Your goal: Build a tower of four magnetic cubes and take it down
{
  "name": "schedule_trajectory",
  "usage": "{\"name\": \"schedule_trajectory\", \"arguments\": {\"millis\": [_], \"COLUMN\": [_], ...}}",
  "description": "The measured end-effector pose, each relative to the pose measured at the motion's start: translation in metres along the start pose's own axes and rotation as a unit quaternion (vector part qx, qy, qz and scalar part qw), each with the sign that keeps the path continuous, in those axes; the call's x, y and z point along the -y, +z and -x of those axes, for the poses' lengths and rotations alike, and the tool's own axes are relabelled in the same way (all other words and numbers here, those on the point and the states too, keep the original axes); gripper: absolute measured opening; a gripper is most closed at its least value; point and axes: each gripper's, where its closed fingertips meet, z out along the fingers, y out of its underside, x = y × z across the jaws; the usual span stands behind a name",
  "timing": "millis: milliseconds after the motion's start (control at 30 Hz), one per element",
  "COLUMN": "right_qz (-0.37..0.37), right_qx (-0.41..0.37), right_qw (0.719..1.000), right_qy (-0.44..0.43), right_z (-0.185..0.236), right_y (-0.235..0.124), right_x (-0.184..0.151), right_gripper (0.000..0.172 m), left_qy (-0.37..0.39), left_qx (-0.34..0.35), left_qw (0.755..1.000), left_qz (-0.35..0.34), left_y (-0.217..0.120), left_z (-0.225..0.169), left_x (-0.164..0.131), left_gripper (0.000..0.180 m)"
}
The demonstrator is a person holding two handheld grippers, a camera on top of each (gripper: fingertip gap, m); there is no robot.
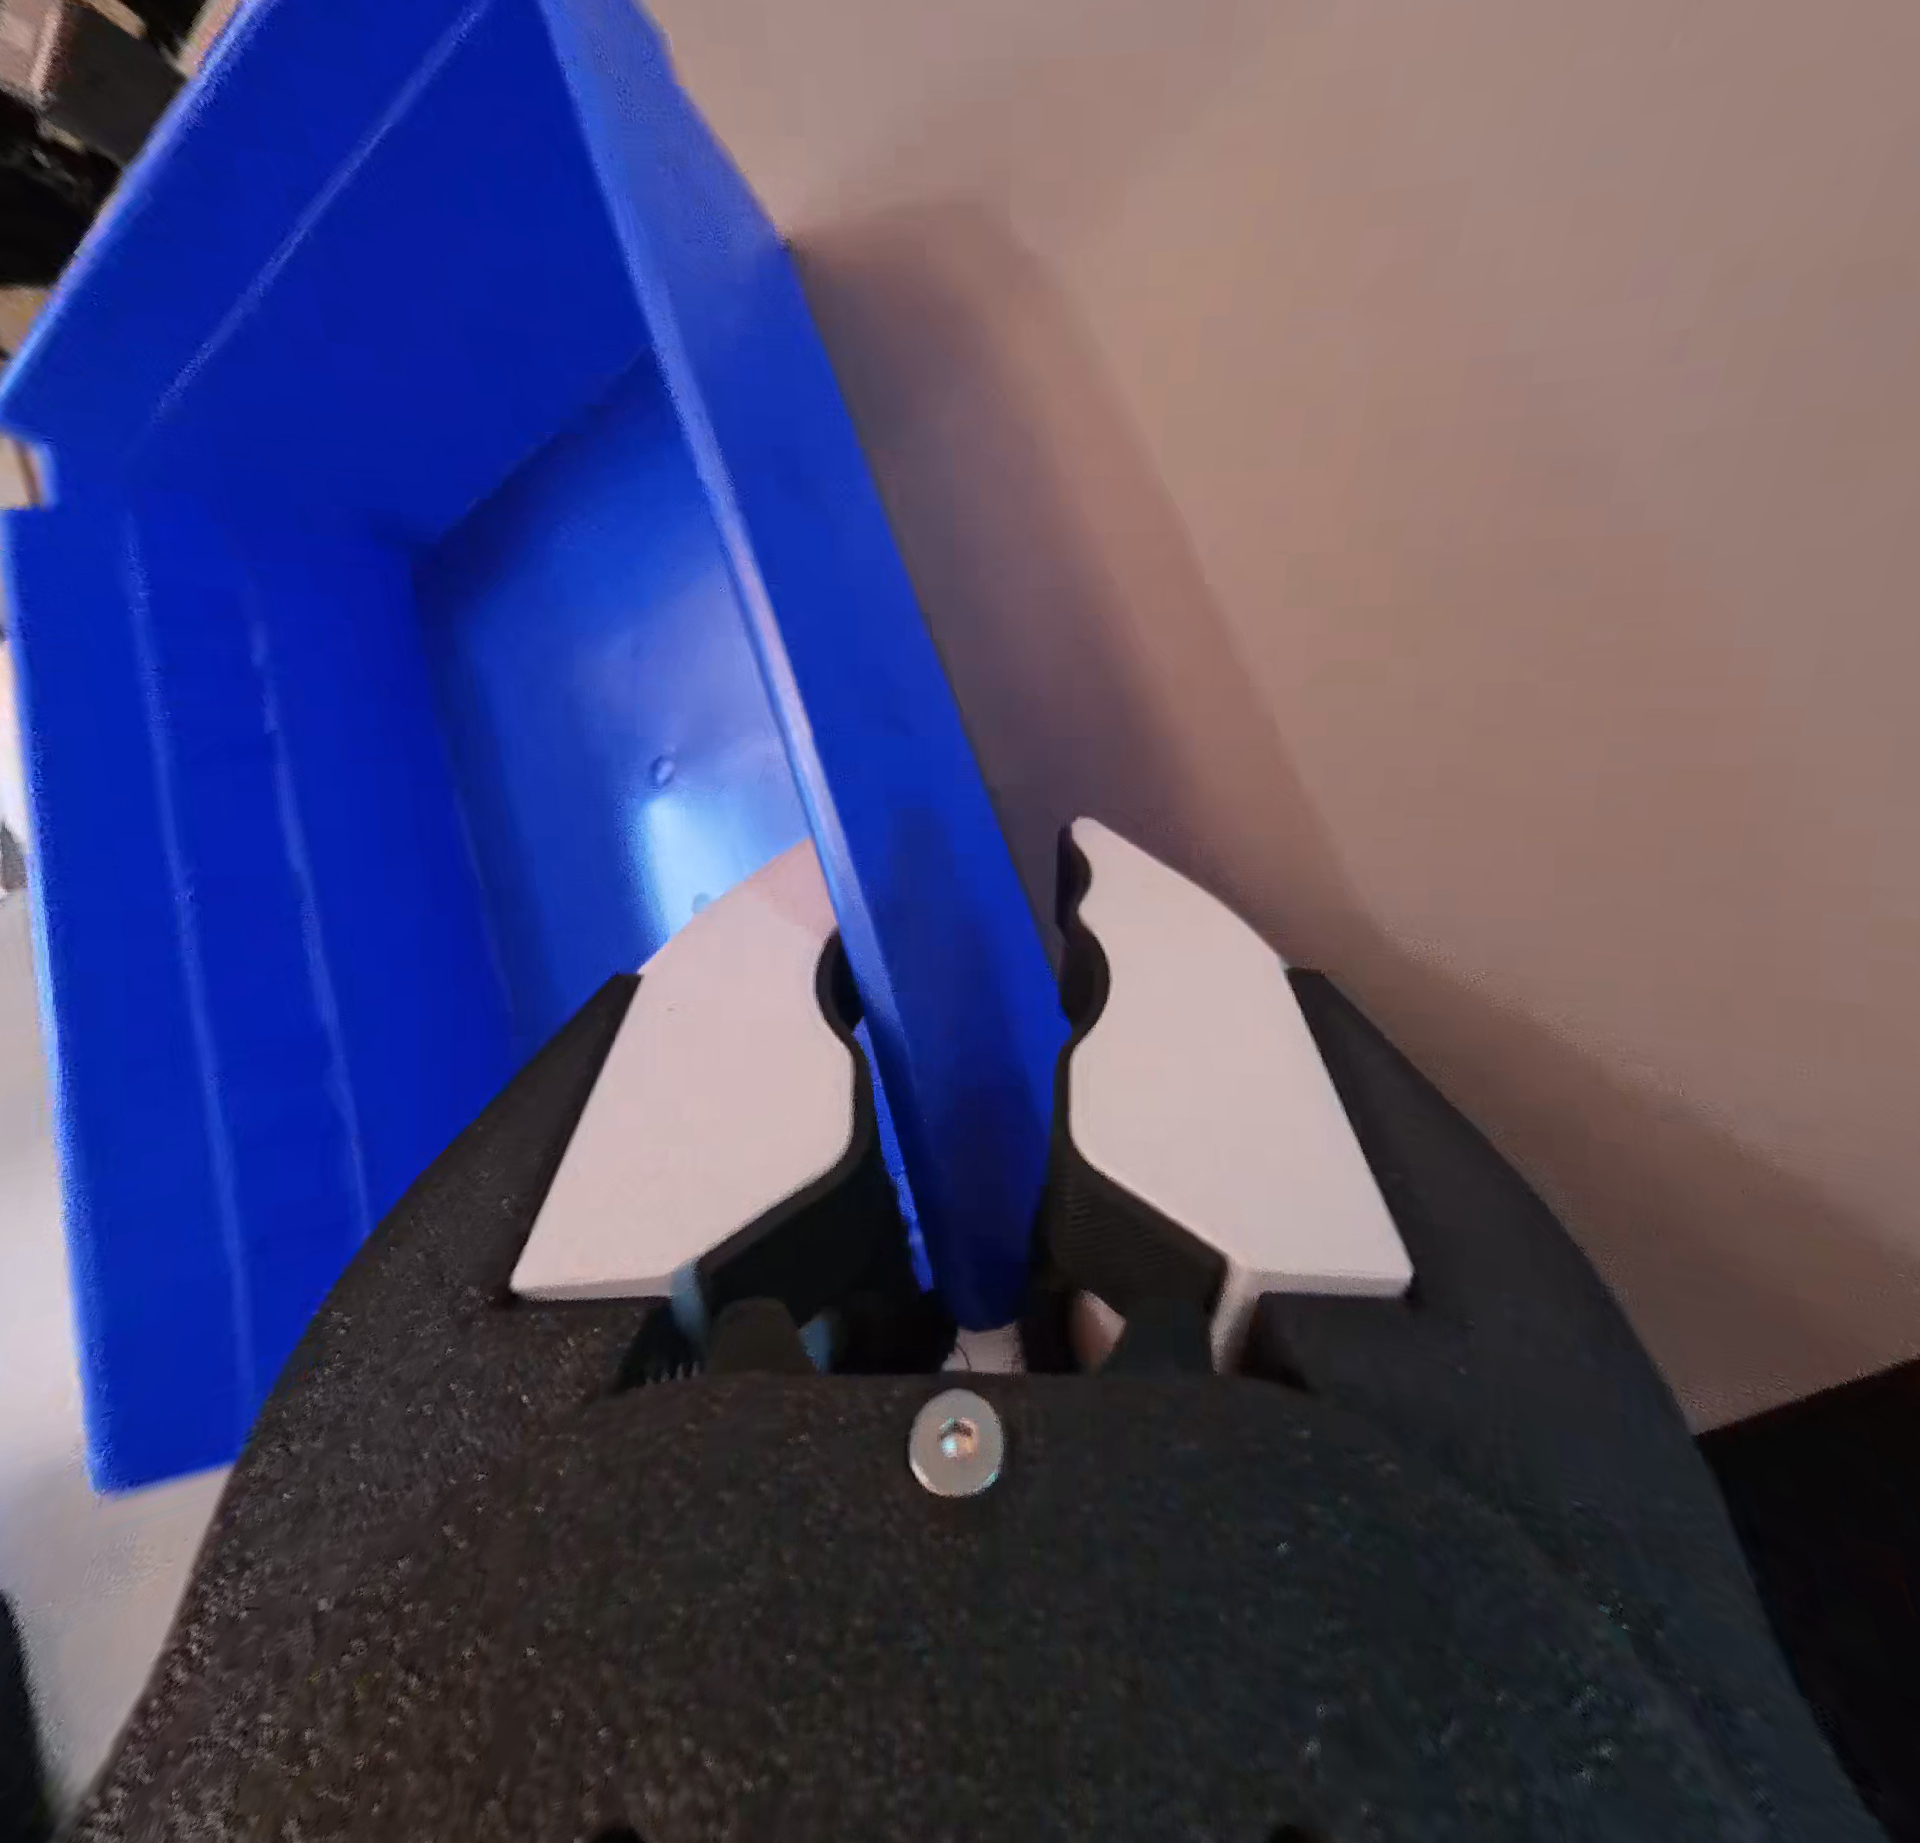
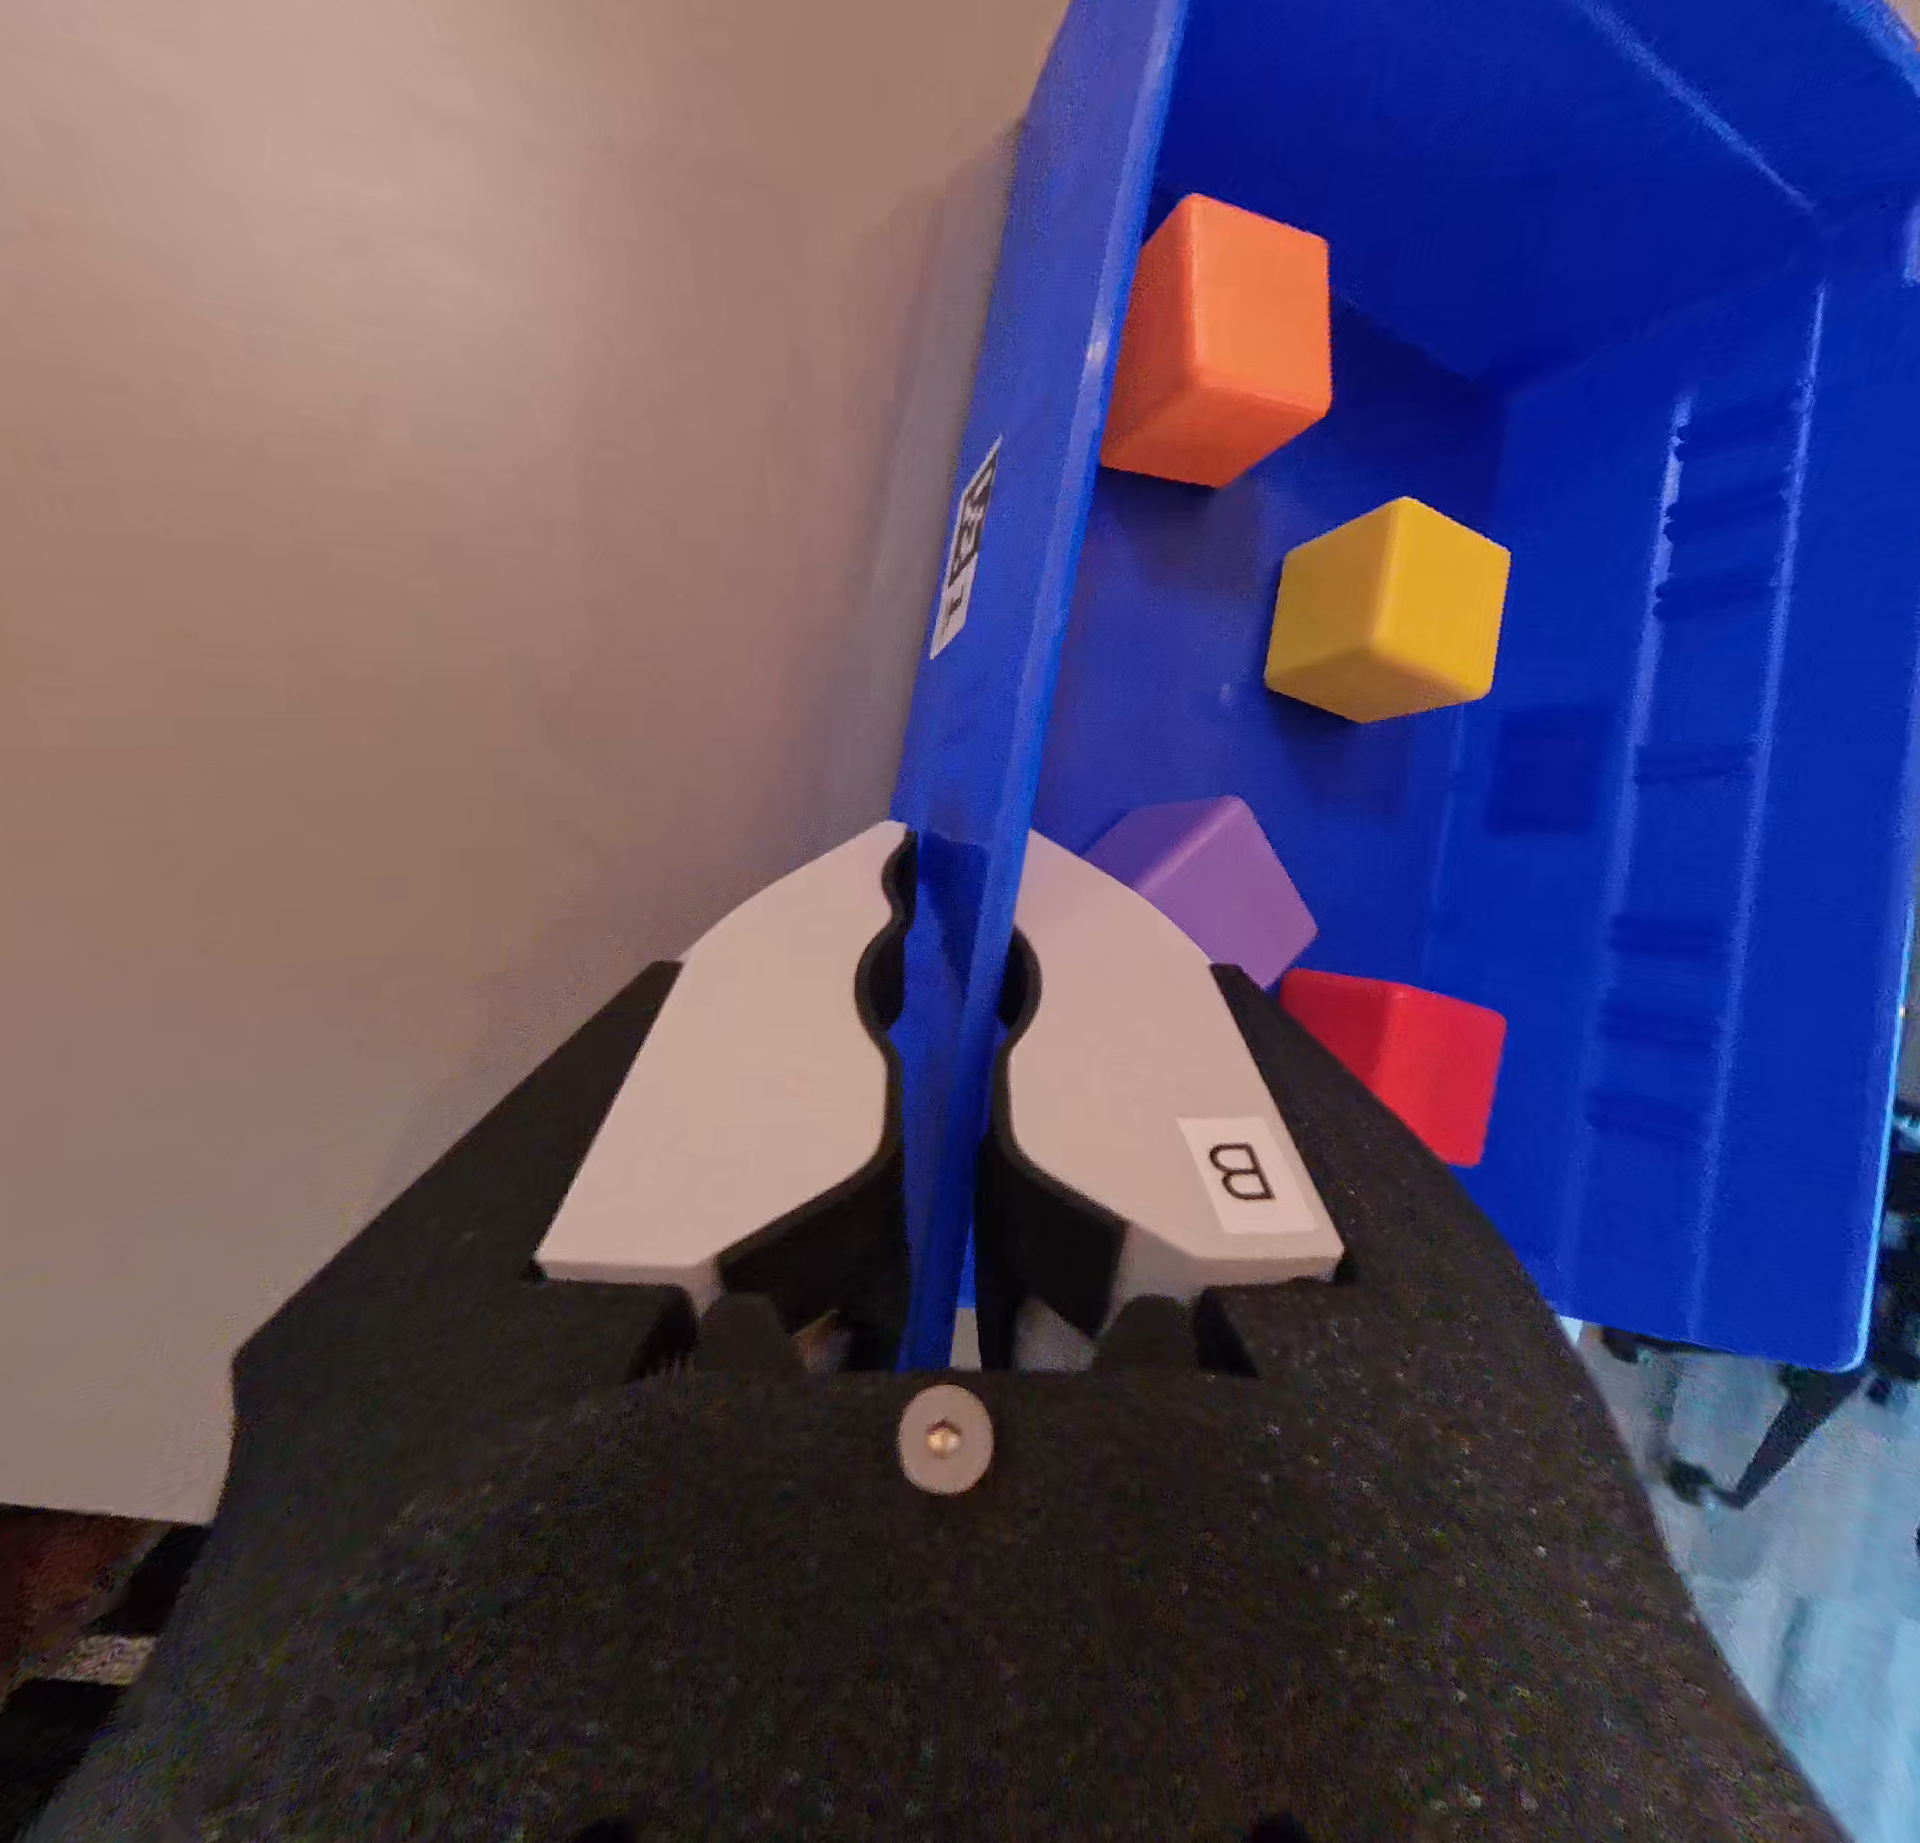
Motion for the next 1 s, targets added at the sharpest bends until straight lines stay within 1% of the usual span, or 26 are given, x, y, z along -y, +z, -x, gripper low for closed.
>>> {"name": "schedule_trajectory", "arguments": {"millis": [33, 233, 333, 433, 600, 800, 1000], "right_qz": [-0.006, -0.047, -0.072, -0.1, -0.142, -0.167, -0.185], "right_qx": [0.007, 0.063, 0.09, 0.117, 0.186, 0.251, 0.294], "right_qw": [1.0, 0.993, 0.982, 0.964, 0.928, 0.891, 0.857], "right_qy": [-0.009, -0.089, -0.15, -0.217, -0.289, -0.339, -0.38], "right_z": [0.002, 0.023, 0.037, 0.051, 0.076, 0.104, 0.127], "right_y": [-0.001, -0.013, -0.021, -0.029, -0.045, -0.063, -0.077], "right_x": [0.0, -0.003, -0.004, -0.006, -0.012, -0.019, -0.024], "right_gripper": [0.011, 0.01, 0.011, 0.012, 0.011, 0.01, 0.009], "left_qy": [0.009, 0.033, 0.062, 0.101, 0.16, 0.215, 0.261], "left_qx": [0.001, -0.071, -0.118, -0.148, -0.191, -0.232, -0.267], "left_qw": [1.0, 0.995, 0.987, 0.978, 0.961, 0.939, 0.914], "left_qz": [-0.001, -0.065, -0.094, -0.111, -0.118, -0.136, -0.16], "left_y": [0.001, 0.01, 0.015, 0.024, 0.041, 0.063, 0.079], "left_z": [0.003, 0.008, 0.007, 0.007, 0.013, 0.019, 0.015], "left_x": [0.0, 0.013, 0.022, 0.031, 0.046, 0.069, 0.094], "left_gripper": [0.028, 0.01, 0.009, 0.009, 0.009, 0.009, 0.009]}}
